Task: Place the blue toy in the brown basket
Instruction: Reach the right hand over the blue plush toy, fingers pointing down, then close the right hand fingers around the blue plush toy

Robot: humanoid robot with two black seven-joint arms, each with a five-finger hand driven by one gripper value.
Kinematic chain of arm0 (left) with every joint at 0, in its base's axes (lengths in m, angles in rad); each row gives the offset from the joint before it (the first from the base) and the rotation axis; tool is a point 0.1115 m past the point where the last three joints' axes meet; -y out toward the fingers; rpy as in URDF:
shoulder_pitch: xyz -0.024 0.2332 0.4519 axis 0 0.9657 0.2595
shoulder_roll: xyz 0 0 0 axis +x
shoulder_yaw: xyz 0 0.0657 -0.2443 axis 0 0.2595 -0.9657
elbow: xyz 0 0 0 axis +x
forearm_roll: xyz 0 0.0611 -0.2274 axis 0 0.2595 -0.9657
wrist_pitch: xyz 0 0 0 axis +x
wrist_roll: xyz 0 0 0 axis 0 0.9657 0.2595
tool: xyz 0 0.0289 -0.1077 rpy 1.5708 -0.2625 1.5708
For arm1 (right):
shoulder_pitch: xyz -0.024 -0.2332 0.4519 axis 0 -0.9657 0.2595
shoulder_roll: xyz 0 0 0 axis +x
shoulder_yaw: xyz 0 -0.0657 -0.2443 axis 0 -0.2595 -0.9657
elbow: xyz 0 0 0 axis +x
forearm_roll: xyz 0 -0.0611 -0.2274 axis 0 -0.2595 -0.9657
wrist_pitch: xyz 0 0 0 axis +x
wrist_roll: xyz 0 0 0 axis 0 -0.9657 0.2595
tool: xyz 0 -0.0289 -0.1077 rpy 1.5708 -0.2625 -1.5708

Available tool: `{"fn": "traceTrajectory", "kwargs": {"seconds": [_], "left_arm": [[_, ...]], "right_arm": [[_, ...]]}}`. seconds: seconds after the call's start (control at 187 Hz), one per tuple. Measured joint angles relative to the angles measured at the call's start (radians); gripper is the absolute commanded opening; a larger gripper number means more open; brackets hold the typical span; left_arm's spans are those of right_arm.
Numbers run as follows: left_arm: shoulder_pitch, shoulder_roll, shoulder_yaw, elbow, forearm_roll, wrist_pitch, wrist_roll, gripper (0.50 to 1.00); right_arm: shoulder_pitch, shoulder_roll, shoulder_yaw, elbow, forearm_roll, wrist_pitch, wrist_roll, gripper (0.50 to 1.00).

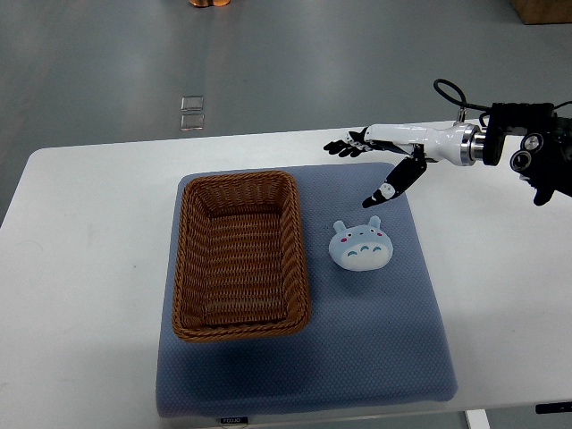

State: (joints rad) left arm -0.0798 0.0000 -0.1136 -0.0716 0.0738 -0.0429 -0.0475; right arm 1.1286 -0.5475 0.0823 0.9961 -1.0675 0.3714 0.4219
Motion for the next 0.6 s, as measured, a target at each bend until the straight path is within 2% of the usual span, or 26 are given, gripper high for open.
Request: {"fn": "traceTrajectory", "kwargs": {"seconds": [0.166, 0.38, 0.557, 0.6], "left_arm": [[0.001, 0.0, 0.0, 0.001, 0.0, 0.0, 0.0, 1.0], [0.002, 0.0, 0.0, 0.001, 0.0, 0.0, 0.0, 1.0], [0.002, 0.0, 0.0, 0.001, 0.0, 0.0, 0.0, 1.0], [0.002, 0.0, 0.0, 0.001, 0.0, 0.0, 0.0, 1.0]], "right_arm": [[0.045, 0.002, -0.132, 0.046, -0.069, 0.006, 0.007, 0.917], [0.053, 0.016, -0.178, 0.049, -0.106, -0.002, 0.004, 0.901], [0.046, 0.049, -0.212, 0.037, -0.133, -0.015, 0.0, 0.862], [0.044, 0.054, -0.218, 0.035, -0.138, -0.02, -0.001, 0.838]]}}
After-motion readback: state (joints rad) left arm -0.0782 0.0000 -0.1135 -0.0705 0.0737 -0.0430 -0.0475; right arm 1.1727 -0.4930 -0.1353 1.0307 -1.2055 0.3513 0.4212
